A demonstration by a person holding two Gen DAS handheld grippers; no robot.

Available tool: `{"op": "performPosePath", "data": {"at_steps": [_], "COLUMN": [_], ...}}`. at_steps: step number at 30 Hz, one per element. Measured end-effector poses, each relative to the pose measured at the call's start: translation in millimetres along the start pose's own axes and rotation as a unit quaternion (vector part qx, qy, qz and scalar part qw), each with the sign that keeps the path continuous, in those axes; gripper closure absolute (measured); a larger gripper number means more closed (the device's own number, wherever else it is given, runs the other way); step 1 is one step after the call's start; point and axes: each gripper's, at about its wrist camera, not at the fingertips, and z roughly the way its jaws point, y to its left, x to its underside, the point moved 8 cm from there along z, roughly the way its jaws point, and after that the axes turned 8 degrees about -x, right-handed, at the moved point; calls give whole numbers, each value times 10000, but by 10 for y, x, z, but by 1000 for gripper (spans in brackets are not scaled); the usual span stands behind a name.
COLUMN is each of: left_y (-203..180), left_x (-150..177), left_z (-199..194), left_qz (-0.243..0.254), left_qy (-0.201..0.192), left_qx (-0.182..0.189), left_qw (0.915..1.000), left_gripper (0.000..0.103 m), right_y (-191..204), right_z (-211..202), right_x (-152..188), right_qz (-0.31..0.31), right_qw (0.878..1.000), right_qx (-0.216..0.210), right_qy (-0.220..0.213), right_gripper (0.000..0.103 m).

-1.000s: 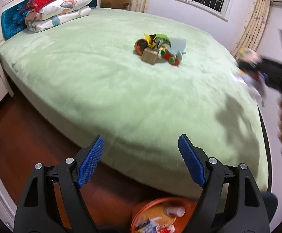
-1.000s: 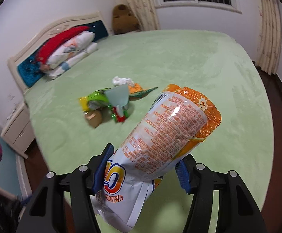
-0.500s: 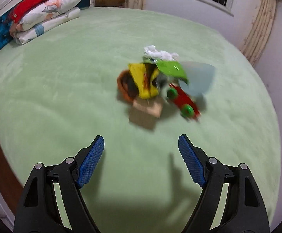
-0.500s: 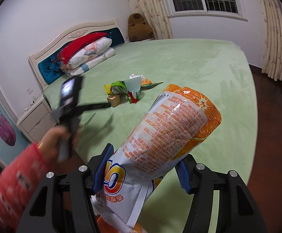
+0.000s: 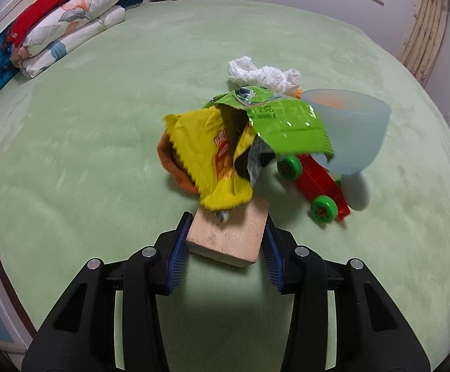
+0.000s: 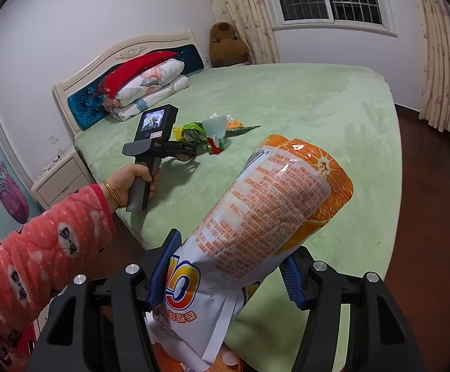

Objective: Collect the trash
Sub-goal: 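Carry the wooden block and snack bag with both tools over the orange bin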

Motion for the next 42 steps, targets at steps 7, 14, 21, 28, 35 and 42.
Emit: {"op": "performPosePath", "data": {"at_steps": [7,14,21,28,35,42], "left_y": [107,192,106,15,-135,-307], "left_x": [180,668,1626,2627,3482,4025], "left_z": [-466,-1275,-2018,-1964,-1467,-992], "left_qz": [170,452,914,1025,1020,980], "left_qy": [-351,-908,-1194,-459,770,1811], "left_qx": [283,619,1108,1553,1759,1608], "left_qw": [9988,9929,9824,9815,9761,9653], "left_gripper": [61,61,61,61,61,61], "right_y": [107,275,551,906,943,724], "right_z": [53,158,324,554,827,1171], "right_x": [43,153,427,1004,1653,2359], "right_qz": [26,2,-345,-901,-772,-541], "right_qw": [9998,9993,9967,9847,9725,9512], "right_qx": [-195,-362,-590,-970,-1095,-766], "right_qy": [-26,83,426,1131,1904,2941], "right_gripper": [44,44,44,44,44,44]}}
